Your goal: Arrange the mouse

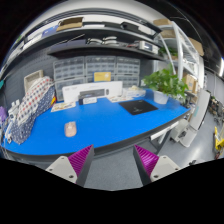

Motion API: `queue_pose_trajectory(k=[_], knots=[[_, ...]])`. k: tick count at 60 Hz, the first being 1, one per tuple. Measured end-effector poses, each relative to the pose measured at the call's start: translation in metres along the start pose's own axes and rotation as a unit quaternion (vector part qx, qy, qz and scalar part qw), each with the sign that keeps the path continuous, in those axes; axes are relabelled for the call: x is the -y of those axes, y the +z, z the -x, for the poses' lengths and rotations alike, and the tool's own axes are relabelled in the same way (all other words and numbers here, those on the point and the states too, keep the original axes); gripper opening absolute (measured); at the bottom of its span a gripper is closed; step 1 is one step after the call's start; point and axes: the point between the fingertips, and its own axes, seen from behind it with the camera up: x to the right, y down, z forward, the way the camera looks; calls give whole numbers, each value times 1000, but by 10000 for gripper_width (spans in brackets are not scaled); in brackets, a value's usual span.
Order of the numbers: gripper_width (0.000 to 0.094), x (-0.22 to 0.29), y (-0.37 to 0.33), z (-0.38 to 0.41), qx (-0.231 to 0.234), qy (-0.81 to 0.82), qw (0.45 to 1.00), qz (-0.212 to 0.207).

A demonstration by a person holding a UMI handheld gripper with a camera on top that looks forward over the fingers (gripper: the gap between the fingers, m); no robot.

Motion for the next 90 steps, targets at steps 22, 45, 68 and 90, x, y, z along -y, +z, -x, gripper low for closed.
queue_pose_trajectory(k=[22,45,68,90], knots=[[802,-31,96,136,99,-55,992,59],[712,4,205,212,134,-90,983,85],[306,3,214,217,151,-107,977,109],[308,139,210,142,246,-130,960,43]])
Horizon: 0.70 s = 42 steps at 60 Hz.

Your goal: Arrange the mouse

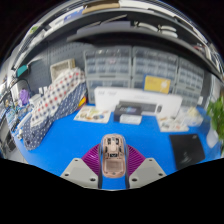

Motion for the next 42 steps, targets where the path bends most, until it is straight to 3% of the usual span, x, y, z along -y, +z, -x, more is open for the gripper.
queue_pose_trajectory(k=[13,20,31,42], knots=[[307,110,-54,-176,-50,-22,995,-83],[307,122,-54,-270,-84,-18,993,-85],[304,65,-12,-380,-105,2,994,-29],[305,-31,49,-411,-88,31,994,58]])
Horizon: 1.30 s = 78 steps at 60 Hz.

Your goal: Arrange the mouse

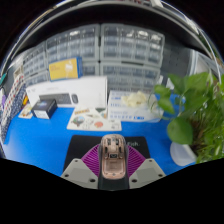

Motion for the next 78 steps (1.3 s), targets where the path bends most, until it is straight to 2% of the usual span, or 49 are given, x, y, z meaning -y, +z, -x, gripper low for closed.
queue_pose_trajectory(k=[9,14,30,31,32,33,34,35,39,43,52,62,78], knots=[[312,-49,30,11,24,12,998,53],[311,-50,30,11,19,6,999,44],[483,-50,31,12,17,12,998,67],[504,-50,31,10,12,10,997,70],[589,-50,31,8,6,6,997,73],[610,-50,30,6,0,1,997,76],[688,-51,28,4,-5,-3,997,81],[727,-51,27,4,-6,-7,996,86],[871,-44,18,15,9,-13,996,88],[857,-27,6,22,16,-7,997,69],[855,11,-42,32,-7,-4,999,38],[854,56,-109,60,-22,15,999,-19],[856,75,-180,127,-30,13,998,-59]])
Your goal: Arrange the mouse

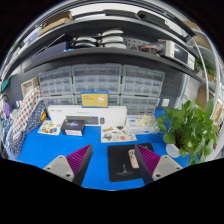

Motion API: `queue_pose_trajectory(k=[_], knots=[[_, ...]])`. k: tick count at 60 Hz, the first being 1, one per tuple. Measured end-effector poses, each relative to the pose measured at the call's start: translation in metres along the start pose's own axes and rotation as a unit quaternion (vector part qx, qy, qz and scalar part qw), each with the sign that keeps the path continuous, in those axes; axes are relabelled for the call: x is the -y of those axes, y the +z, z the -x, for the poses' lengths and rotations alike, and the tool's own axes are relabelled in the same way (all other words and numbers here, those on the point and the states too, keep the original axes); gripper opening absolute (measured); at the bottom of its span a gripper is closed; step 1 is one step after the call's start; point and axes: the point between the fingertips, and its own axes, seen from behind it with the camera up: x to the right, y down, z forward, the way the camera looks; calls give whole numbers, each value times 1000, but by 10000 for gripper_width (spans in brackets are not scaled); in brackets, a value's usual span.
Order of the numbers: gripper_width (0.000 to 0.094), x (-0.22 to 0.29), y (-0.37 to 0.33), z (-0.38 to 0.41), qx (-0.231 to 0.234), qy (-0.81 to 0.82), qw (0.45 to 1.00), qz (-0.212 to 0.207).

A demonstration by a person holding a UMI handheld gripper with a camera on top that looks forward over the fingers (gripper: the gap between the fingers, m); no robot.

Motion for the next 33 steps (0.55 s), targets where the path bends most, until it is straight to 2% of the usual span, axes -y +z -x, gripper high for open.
queue_pose_trajectory(k=[11,33], knots=[[856,-1,-27,51,10,15,1000,-17],[856,-26,-58,143,20,21,1000,-11]])
